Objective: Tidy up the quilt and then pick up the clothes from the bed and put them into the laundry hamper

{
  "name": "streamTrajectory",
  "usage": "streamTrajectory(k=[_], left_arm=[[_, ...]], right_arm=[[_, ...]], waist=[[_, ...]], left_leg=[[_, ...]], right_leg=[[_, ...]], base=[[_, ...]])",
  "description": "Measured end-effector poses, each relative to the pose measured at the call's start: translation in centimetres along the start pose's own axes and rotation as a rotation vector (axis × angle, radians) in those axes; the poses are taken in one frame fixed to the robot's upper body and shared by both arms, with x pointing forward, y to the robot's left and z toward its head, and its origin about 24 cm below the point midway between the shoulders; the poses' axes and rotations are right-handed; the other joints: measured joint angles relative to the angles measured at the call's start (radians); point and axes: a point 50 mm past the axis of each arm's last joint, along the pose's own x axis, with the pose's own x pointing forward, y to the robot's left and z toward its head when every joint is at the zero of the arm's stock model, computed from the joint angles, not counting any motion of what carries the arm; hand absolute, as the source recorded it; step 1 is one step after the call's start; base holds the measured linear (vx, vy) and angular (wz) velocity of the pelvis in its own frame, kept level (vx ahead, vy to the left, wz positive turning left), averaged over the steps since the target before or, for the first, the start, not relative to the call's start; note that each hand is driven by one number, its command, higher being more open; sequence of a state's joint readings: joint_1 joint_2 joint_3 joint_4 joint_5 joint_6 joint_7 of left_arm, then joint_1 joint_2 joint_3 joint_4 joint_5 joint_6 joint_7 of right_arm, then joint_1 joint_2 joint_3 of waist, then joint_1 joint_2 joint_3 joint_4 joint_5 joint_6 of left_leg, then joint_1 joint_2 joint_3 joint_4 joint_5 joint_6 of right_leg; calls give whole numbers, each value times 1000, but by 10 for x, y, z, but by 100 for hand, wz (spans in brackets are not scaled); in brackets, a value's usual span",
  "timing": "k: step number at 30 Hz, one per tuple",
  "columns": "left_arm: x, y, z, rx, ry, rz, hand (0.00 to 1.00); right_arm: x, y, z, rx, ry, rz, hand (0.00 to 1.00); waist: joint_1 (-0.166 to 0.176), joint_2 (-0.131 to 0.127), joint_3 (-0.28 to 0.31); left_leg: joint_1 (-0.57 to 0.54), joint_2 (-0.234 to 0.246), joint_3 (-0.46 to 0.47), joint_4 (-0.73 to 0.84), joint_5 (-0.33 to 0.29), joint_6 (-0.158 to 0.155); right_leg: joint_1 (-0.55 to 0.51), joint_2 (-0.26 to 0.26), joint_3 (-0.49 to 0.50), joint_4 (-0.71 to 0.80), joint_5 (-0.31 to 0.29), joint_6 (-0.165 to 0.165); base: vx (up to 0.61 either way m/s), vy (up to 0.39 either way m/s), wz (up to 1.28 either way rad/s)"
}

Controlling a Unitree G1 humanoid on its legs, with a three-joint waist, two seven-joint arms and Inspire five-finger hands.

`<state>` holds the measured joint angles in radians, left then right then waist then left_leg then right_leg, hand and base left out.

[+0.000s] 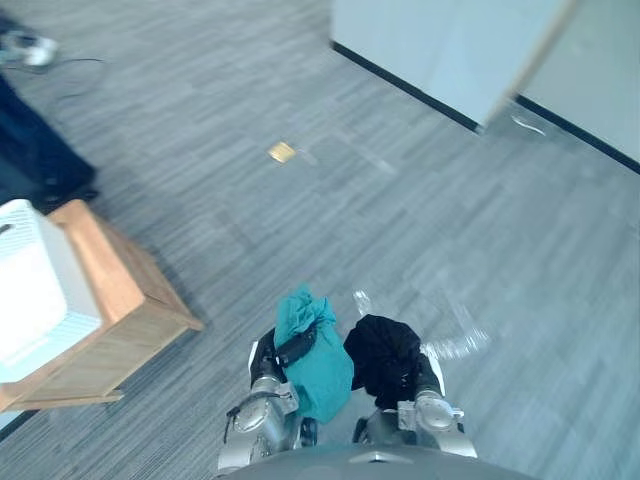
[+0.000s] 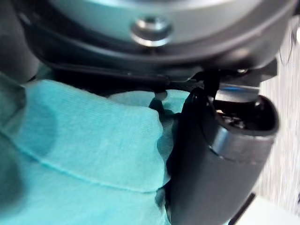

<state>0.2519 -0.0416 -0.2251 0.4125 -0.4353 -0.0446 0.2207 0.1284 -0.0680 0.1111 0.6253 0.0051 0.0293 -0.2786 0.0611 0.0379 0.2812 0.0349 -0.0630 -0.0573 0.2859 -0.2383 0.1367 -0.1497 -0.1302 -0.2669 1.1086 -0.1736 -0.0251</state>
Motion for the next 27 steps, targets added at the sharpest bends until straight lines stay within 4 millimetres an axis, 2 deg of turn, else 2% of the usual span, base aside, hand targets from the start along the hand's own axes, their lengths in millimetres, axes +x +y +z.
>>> streamTrajectory(k=[1, 2, 4, 5, 6, 7, 8, 9, 10, 11, 12, 13, 14, 15, 16, 17, 18, 20, 21, 22, 23, 24, 25, 26, 27], left_arm=[[1, 2, 0, 5, 2, 8, 0], [2, 4, -1, 6, 5, 13, 0], [2, 12, 0, 20, 9, 30, 0], [2, 16, 2, 10, 2, 34, 0], [2, 18, 5, 11, -10, 37, 0], [3, 15, -2, -16, 17, 50, 0], [1, 15, -6, -27, 32, 56, 0], [-5, 19, -12, -30, 37, 63, 0], [-7, 20, -11, -36, 25, 62, 0], [-6, 21, -8, -60, 11, 70, 0], [-6, 20, -6, -68, 7, 68, 0], [-7, 22, -6, -79, 3, 78, 0], [-6, 24, 3, -94, -32, 89, 0], [-6, 25, 6, -103, -45, 96, 0], [-6, 26, 8, -110, -55, 100, 0], [-6, 24, 9, -110, -60, 79, 0], [-6, 24, 9, -110, -60, 75, 0], [-6, 23, 9, -105, -60, 59, 0], [-6, 24, 9, -107, -61, 62, 0], [-6, 26, 11, -108, -69, 71, 0], [-5, 28, 14, -110, -78, 82, 0], [-5, 28, 14, -113, -81, 85, 0], [-5, 29, 15, -113, -83, 87, 0], [-5, 30, 14, -113, -81, 97, 0], [-6, 29, 13, -121, -77, 107, 0]], right_arm=[[0, -5, 7, 3, -45, -10, 0], [0, -5, 10, 8, -65, -11, 0], [7, -21, 20, 0, -102, -29, 0], [13, -48, 26, 6, -112, -42, 0], [15, -58, 26, 16, -106, -54, 0], [23, -89, 27, -11, -73, -137, 0], [26, -98, 28, -1, -52, -179, 0], [30, -104, 33, 18, -45, -232, 0], [28, -104, 31, 21, -44, -236, 0], [22, -97, 25, 24, -44, -219, 0], [14, -88, 26, 15, -84, -187, 0], [4, -74, 27, 16, -128, -133, 0], [-7, -52, 27, 70, -166, -46, 0], [-11, -40, 28, 117, -179, 2, 0], [-19, -24, 22, 197, -170, 59, 0], [-25, -6, 14, 269, -138, 99, 0], [-26, -4, 13, 277, -133, 105, 0], [-26, 2, 11, 310, -116, 120, 0], [-26, 2, 11, 314, -116, 117, 0], [-26, 0, 11, 318, -114, 104, 0], [-25, -5, 11, 310, -117, 72, 0], [-24, -8, 11, 299, -121, 60, 0], [-23, -9, 12, 290, -124, 48, 0], [-22, -15, 13, 259, -128, 10, 0], [-20, -20, 14, 245, -133, -15, 0]], waist=[[-17, 18, 5], [-16, 21, 6], [-16, 23, 1], [-11, 13, -7], [-12, -1, -9], [6, 54, 2], [14, 65, -2], [16, 62, -2], [17, 56, -3], [21, 41, -9], [12, 43, -10], [11, 46, -12], [24, 37, -7], [28, 40, -7], [23, 17, -3], [18, 9, -4], [17, 9, -7], [18, 22, -19], [18, 23, -20], [19, 23, -19], [24, 9, -15], [24, 4, -14], [26, -1, -12], [27, -13, -17], [25, -19, -37]], left_leg=[[37, 27, -90, -3, -16, -27], [52, 42, -133, -4, -27, -44], [84, 105, -262, -14, -66, -105], [65, 127, -359, -13, -101, -165], [59, 129, -390, -10, -129, -211], [53, 195, -443, 29, -171, -263], [45, 200, -454, 56, -167, -260], [52, 195, -472, 88, -129, -262], [57, 216, -468, 99, -107, -266], [33, 233, -444, 168, -64, -264], [-48, 251, -386, 305, -24, -258], [-137, 289, -292, 443, 54, -222], [-210, 356, -151, 592, 82, -189], [-232, 372, -88, 661, 74, -188], [-267, 365, 12, 757, 48, -181], [-301, 323, 137, 783, 5, -186], [-308, 314, 159, 774, -3, -185], [-338, 282, 355, 584, -46, -159], [-343, 278, 396, 534, -54, -156], [-348, 266, 459, 437, -55, -154], [-343, 228, 504, 306, -32, -153], [-344, 215, 515, 258, -14, -150], [-344, 203, 524, 237, 23, -133], [-337, 172, 542, 218, 61, -79], [-322, 133, 548, 200, 51, -21]], right_leg=[[-59, -17, 13, -73, -47, 15], [-90, -24, 34, -121, -62, 30], [-160, -46, 154, -403, -53, 71], [-160, -84, 294, -681, -3, 154], [-159, -113, 337, -758, 40, 218], [-146, -81, 263, -692, 77, 230], [-145, -68, 250, -660, 52, 208], [-141, -63, 218, -564, -17, 172], [-126, -62, 176, -507, -70, 144], [-103, -52, 123, -467, -116, 112], [-73, -43, 75, -471, -128, 89], [-32, -17, 34, -501, -139, 68], [31, 18, 7, -551, -140, 35], [71, 31, -6, -583, -138, 25], [151, 39, -41, -651, -136, 21], [228, 39, -90, -727, -135, 23], [240, 39, -99, -739, -134, 23], [291, 39, -166, -807, -134, 28], [302, 39, -181, -824, -134, 32], [334, 35, -213, -859, -127, 45], [373, 5, -243, -884, -134, 70], [390, -8, -250, -887, -137, 83], [407, -23, -251, -892, -139, 90], [433, -52, -239, -901, -133, 105], [433, -76, -199, -898, -112, 127]], base=[[609, -477, 223], [584, -580, 212], [499, -700, 215], [342, -604, 227], [462, -936, 223], [260, -564, 124], [374, -793, 99], [277, -543, 79], [338, -666, 104], [268, -531, 116], [194, -400, 108], [204, -415, 76], [204, -377, 41], [250, -381, 38], [205, -215, 75], [188, -181, 81], [180, -116, 85], [213, -65, 74], [281, -40, 80], [399, -5, 77], [410, 16, 68], [369, 39, 43], [349, 72, 26], [473, 138, 33], [499, 166, 35]])
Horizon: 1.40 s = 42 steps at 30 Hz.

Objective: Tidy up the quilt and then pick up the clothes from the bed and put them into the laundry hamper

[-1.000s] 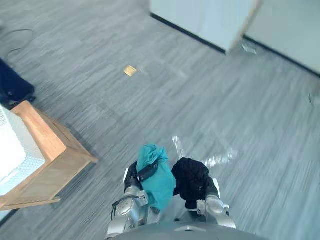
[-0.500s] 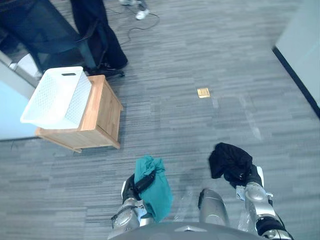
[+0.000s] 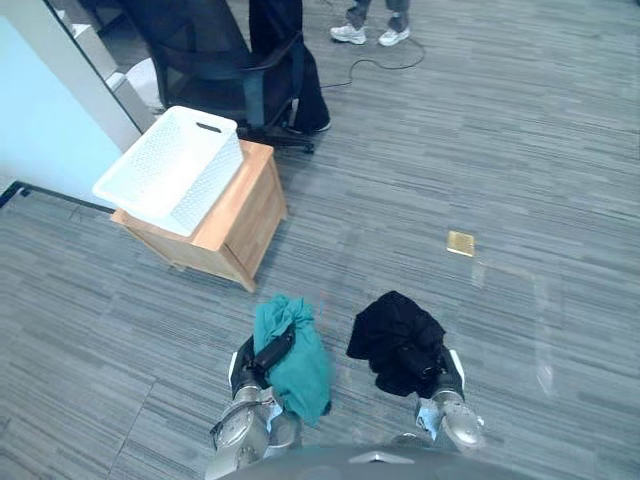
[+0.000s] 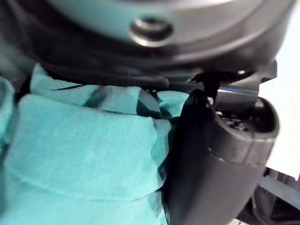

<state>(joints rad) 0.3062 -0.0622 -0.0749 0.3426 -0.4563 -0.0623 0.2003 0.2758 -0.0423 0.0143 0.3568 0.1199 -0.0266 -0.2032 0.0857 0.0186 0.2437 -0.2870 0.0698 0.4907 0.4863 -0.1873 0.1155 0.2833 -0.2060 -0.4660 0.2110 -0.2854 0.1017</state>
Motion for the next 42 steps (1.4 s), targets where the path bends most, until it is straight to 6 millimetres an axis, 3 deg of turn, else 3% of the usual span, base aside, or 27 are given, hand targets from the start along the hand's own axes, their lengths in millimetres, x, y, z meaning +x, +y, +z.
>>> streamTrajectory(k=[2, 3, 5, 8, 11, 12, 14, 16, 17, 18, 19, 20, 21, 22, 24, 26, 27, 28, 29, 30, 32, 34, 36, 37, 38, 40, 42], left_arm=[[2, 2, 5, -4, -15, 19, 0], [2, 5, 5, 4, -16, 31, 0], [2, 11, 5, 44, 2, 31, 0], [1, 17, 5, 126, -2, 28, 0], [1, 17, 6, 152, -11, 26, 0], [1, 16, 5, 154, -8, 24, 0], [0, 16, 4, 157, -3, 20, 0], [-2, 18, 1, 159, 5, 28, 0], [-2, 19, 2, 159, 5, 29, 0], [-2, 20, 1, 159, 7, 32, 0], [-3, 21, 0, 159, 11, 35, 0], [-8, 25, -4, 156, 21, 49, 0], [-8, 26, -5, 154, 26, 53, 0], [-9, 23, -8, 126, 34, 60, 0], [-7, 12, -7, 95, 26, 38, 0], [-6, 2, -4, 82, 8, -11, 0], [-7, -1, -1, 70, -5, -28, 0], [-8, 0, 1, 61, -14, -29, 0], [-9, 2, 1, 55, -19, -23, 0], [-11, 4, 1, 51, -26, -15, 0], [-17, 6, -1, 13, -23, -18, 0], [-18, 6, -3, 3, -19, -18, 0], [-19, 10, -5, 4, -11, -6, 0], [-20, 11, -7, 8, -3, -2, 0], [-20, 11, -8, 13, 1, -2, 0], [-19, 9, -8, 25, 4, -23, 0], [-21, 6, -13, 47, 25, -52, 0]], right_arm=[[3, 2, 5, -34, -20, -1, 0], [3, 4, 6, -39, -24, 3, 0], [0, 9, 2, -39, -15, 4, 0], [-2, 17, 2, -60, -20, 31, 0], [-3, 19, 3, -58, -29, 37, 0], [-3, 20, 5, -54, -33, 39, 0], [-3, 20, 3, -52, -28, 37, 0], [-4, 21, 3, -42, -24, 37, 0], [-4, 22, 2, -35, -22, 35, 0], [-6, 23, 0, -16, -12, 29, 0], [-8, 24, -3, -4, -2, 27, 0], [-10, 27, -6, 13, 11, 40, 0], [-10, 27, -5, 15, 7, 43, 0], [-8, 27, 3, 16, -22, 47, 0], [-9, 25, 18, 37, -85, 31, 0], [-9, 24, 30, 44, -134, 32, 0], [-9, 25, 33, 45, -147, 43, 0], [-12, 28, 32, 37, -151, 63, 0], [-15, 30, 31, 31, -148, 75, 0], [-17, 32, 30, 23, -149, 95, 0], [-14, 35, 39, 8, -185, 118, 0], [-12, 35, 42, 4, -195, 118, 0], [-10, 31, 44, 2, -202, 112, 0], [-10, 29, 44, 8, -200, 100, 0], [-8, 26, 46, 13, -206, 88, 0], [-8, 19, 50, 27, -220, 58, 0], [-9, 11, 58, 51, -253, 23, 0]], waist=[[-6, -29, 0], [-6, -50, 4], [-28, -77, 5], [-66, -63, -7], [-80, -55, -5], [-93, -50, -2], [-90, -38, 5], [-89, -28, 10], [-89, -27, 12], [-92, -24, 14], [-91, -24, 14], [-88, -28, 11], [-86, -15, 14], [-91, 17, 7], [-96, 18, 8], [-102, 18, 10], [-102, 24, 20], [-94, 25, 30], [-84, 25, 32], [-71, 26, 30], [-59, 44, 19], [-55, 62, 15], [-55, 76, 8], [-60, 66, 4], [-65, 51, -8], [-62, 13, -16], [-69, -1, -17]], left_leg=[[19, -34, -7, -10, -29, 50], [58, -66, -22, -40, -32, 51], [215, -134, -93, -162, -46, 42], [342, -150, -192, -245, -54, 30], [406, -151, -263, -296, -46, 8], [431, -148, -306, -305, -51, -15], [460, -138, -327, -315, -70, -51], [494, -111, -348, -316, -104, -111], [505, -102, -352, -316, -114, -128], [530, -77, -357, -314, -138, -167], [557, -55, -359, -314, -159, -199], [599, -17, -356, -296, -204, -252], [613, 12, -348, -284, -220, -272], [606, 66, -322, -267, -220, -286], [608, 88, -296, -273, -185, -282], [587, 128, -296, -190, -132, -237], [505, 188, -304, 32, -93, -171], [399, 255, -299, 283, 51, -96], [360, 291, -293, 374, 112, -109], [308, 330, -260, 460, 101, -138], [160, 354, -115, 475, 15, -134], [128, 320, -62, 394, -16, -141], [148, 237, 58, 133, -7, -123], [210, 192, 153, -12, -20, -93], [249, 120, 147, -152, -2, -95], [295, 42, 117, -287, 51, -88], [350, 0, 73, -367, 67, -98]], right_leg=[[-20, -17, 83, 74, 42, -9], [-43, -41, 122, 174, 69, -7], [-167, -91, 235, 604, 200, -14], [-370, -93, 264, 953, 181, -37], [-492, -87, 236, 886, 124, -41], [-533, -86, 204, 746, 75, -39], [-559, -62, 201, 551, 60, -42], [-578, 4, 285, 200, 112, -16], [-579, 13, 311, 129, 144, -13], [-580, 24, 361, 24, 222, -19], [-579, 25, 397, -14, 267, -24], [-575, 32, 410, 19, 393, -19], [-587, 51, 404, 73, 396, -3], [-624, 88, 383, 174, 331, -40], [-663, 91, 360, 279, 253, -64], [-621, 109, 311, 302, 190, -83], [-542, 128, 269, 251, 174, -94], [-453, 148, 243, 191, 155, -102], [-411, 157, 237, 161, 150, -110], [-366, 161, 220, 119, 146, -114], [-288, 161, 191, 19, 146, -117], [-262, 160, 166, -12, 148, -119], [-213, 159, 124, -52, 155, -108], [-179, 152, 103, -62, 151, -96], [-175, 132, 83, -60, 147, -89], [-169, 98, 80, -41, 138, -75], [-172, 60, 79, 80, 101, -45]], base=[[532, 197, 41], [621, 234, 66], [532, 159, 86], [402, 27, 91], [359, -36, 82], [334, -98, 93], [337, -146, 62], [390, -241, 51], [451, -331, 60], [328, -271, 55], [525, -462, 58], [460, -419, 30], [552, -497, 12], [373, -321, -1], [439, -376, 19], [395, -410, 49], [300, -432, 65], [201, -330, 55], [188, -304, 32], [157, -202, 13], [303, -224, 15], [287, -75, 22], [292, -21, 47], [350, -16, 73], [493, -12, 80], [459, 41, 84], [392, 84, 88]])
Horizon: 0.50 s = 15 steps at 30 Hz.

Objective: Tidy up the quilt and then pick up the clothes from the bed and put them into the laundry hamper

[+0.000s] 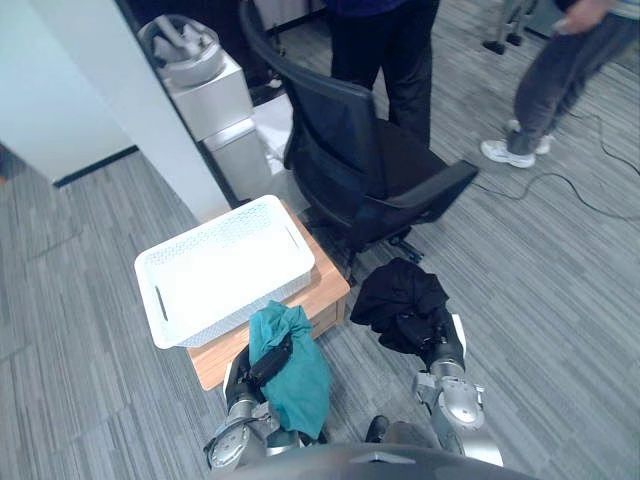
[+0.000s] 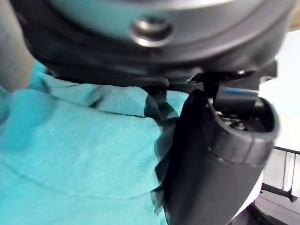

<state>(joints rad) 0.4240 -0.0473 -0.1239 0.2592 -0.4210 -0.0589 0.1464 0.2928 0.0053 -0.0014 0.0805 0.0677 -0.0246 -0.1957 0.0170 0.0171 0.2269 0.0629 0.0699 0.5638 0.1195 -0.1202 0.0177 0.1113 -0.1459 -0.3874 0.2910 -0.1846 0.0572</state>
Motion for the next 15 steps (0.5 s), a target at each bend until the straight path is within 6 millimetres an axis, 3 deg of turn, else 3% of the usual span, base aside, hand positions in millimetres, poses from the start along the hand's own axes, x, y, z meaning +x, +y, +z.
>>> streamTrajectory(k=[2, 3, 4, 5, 6, 7, 8, 9, 10, 12, 15], left_arm=[[-2, 2, -5, 57, 34, -41, 0], [-2, 4, -5, 78, 35, -45, 0], [-1, 10, 0, 134, 23, -40, 0], [0, 11, 1, 139, 18, -37, 0], [2, 14, 5, 158, 2, -25, 0], [5, 16, 6, 169, 3, -24, 0], [6, 16, 5, 172, 6, -23, 0], [5, 21, 5, 183, 6, -19, 0], [8, 17, -2, 173, 37, -24, 0], [4, 13, -14, 145, 73, -25, 0], [4, 4, -19, 83, 89, -49, 0]], right_arm=[[1, -4, 17, 46, -66, -19, 0], [0, -4, 21, 56, -86, -20, 0], [-1, 1, 38, 68, -158, 9, 0], [-2, 2, 42, 70, -176, 17, 0], [-3, 5, 59, 81, -260, 43, 0], [-3, 10, 77, 87, -347, 75, 0], [-4, 11, 81, 93, -364, 70, 0], [-7, 13, 85, 110, -391, 82, 0], [-7, 8, 88, 85, -420, 87, 0], [-10, 12, 90, 41, -431, 154, 0], [-12, 17, 90, 16, -429, 198, 0]], waist=[[-34, -11, -4], [-50, -19, -9], [-62, -30, -16], [-62, -32, -18], [-63, -40, -22], [-65, -40, -22], [-66, -47, -26], [-79, -85, -38], [-76, -40, -21], [-82, -13, -29], [-81, -14, -28]], left_leg=[[71, -17, -85, -27, 0, 1], [78, -17, -112, -27, 0, 1], [85, -8, -157, -28, 0, 1], [85, -6, -165, -28, 0, 1], [84, 2, -192, -28, 0, 1], [83, 14, -218, -25, -3, -7], [77, 16, -225, -18, -7, -17], [64, 4, -233, 8, -35, -71], [67, 42, -250, 19, -70, -124], [71, 74, -235, 16, -54, -127], [83, 83, -218, -6, -44, -133]], right_leg=[[-109, -73, 25, 400, 12, -13], [-144, -81, 47, 471, -8, -28], [-219, -71, 130, 530, -65, -35], [-235, -67, 144, 527, -70, -38], [-289, -51, 207, 483, -78, -46], [-324, -29, 277, 376, -75, -42], [-326, -20, 318, 286, -60, -30], [-309, -26, 409, 65, 75, 12], [-287, 0, 409, 63, 58, 63], [-264, 33, 402, 22, 70, 50], [-257, 50, 398, 7, 84, 46]], base=[[370, 8, 107], [334, -128, 121], [230, -160, 85], [257, -251, 84], [212, -304, 60], [194, -327, 66], [165, -336, 73], [172, -331, 61], [218, -328, 50], [182, -209, -4], [19, -84, -9]])
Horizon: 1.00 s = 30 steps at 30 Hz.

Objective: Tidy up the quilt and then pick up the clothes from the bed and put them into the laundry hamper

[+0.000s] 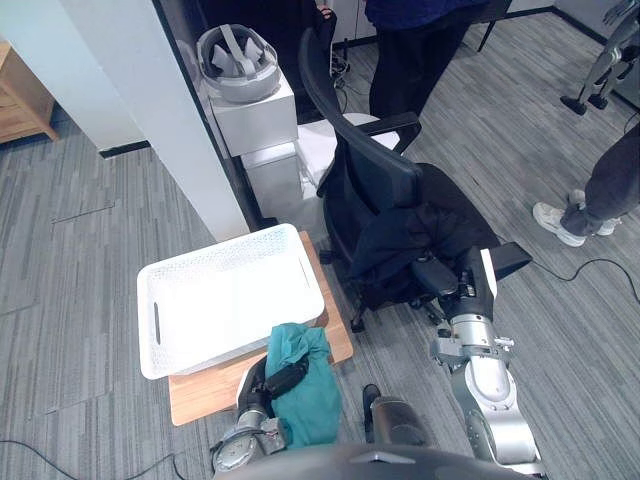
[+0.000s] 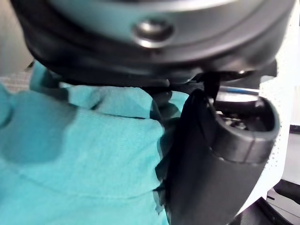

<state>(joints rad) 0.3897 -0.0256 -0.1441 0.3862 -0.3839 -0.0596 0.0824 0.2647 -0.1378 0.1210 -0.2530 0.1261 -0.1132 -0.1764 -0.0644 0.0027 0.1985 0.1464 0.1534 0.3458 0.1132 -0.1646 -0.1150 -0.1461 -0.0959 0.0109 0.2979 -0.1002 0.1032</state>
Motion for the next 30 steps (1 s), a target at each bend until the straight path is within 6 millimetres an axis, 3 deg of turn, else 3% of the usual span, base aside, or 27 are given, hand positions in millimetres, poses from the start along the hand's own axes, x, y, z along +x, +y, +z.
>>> streamTrajectory(k=[4, 7, 11, 17, 23, 30], left_arm=[[0, 1, -5, -45, 23, 12, 0], [-1, 11, -8, -37, 42, 42, 0], [0, 26, -9, -59, 52, 91, 0], [4, 22, -6, -95, 47, 84, 0], [11, 18, -4, -94, 50, 77, 0], [12, 16, -2, -90, 45, 68, 0]], right_arm=[[1, 9, 9, 6, -34, 57, 0], [9, 20, 27, 46, -112, 121, 0], [12, 36, 32, 82, -130, 207, 0], [22, 66, 50, 125, -207, 359, 0], [33, 77, 54, 128, -228, 406, 0], [33, 80, 52, 119, -220, 419, 0]], waist=[[10, 0, -9], [8, -3, -20], [7, -3, -51], [8, 19, -71], [6, 25, -90], [6, 40, -107]], left_leg=[[-4, -2, -5, -11, 7, -1], [-7, -10, -14, -14, 10, 9], [-33, -12, -33, -27, 38, 2], [-32, 3, -66, -76, 92, -19], [-33, 23, -77, -93, 113, -35], [-35, 44, -91, -109, 135, -49]], right_leg=[[52, -1, -7, -115, 70, 12], [115, -8, -10, -251, 150, 19], [140, -10, -34, -350, 215, 11], [155, 6, -82, -376, 230, 1], [151, 28, -98, -383, 229, -11], [148, 48, -124, -383, 227, -28]], base=[[-58, 31, 4], [-88, 64, 3], [-69, -2, 10], [-54, -34, 19], [-64, -32, 4], [-17, -15, 4]])
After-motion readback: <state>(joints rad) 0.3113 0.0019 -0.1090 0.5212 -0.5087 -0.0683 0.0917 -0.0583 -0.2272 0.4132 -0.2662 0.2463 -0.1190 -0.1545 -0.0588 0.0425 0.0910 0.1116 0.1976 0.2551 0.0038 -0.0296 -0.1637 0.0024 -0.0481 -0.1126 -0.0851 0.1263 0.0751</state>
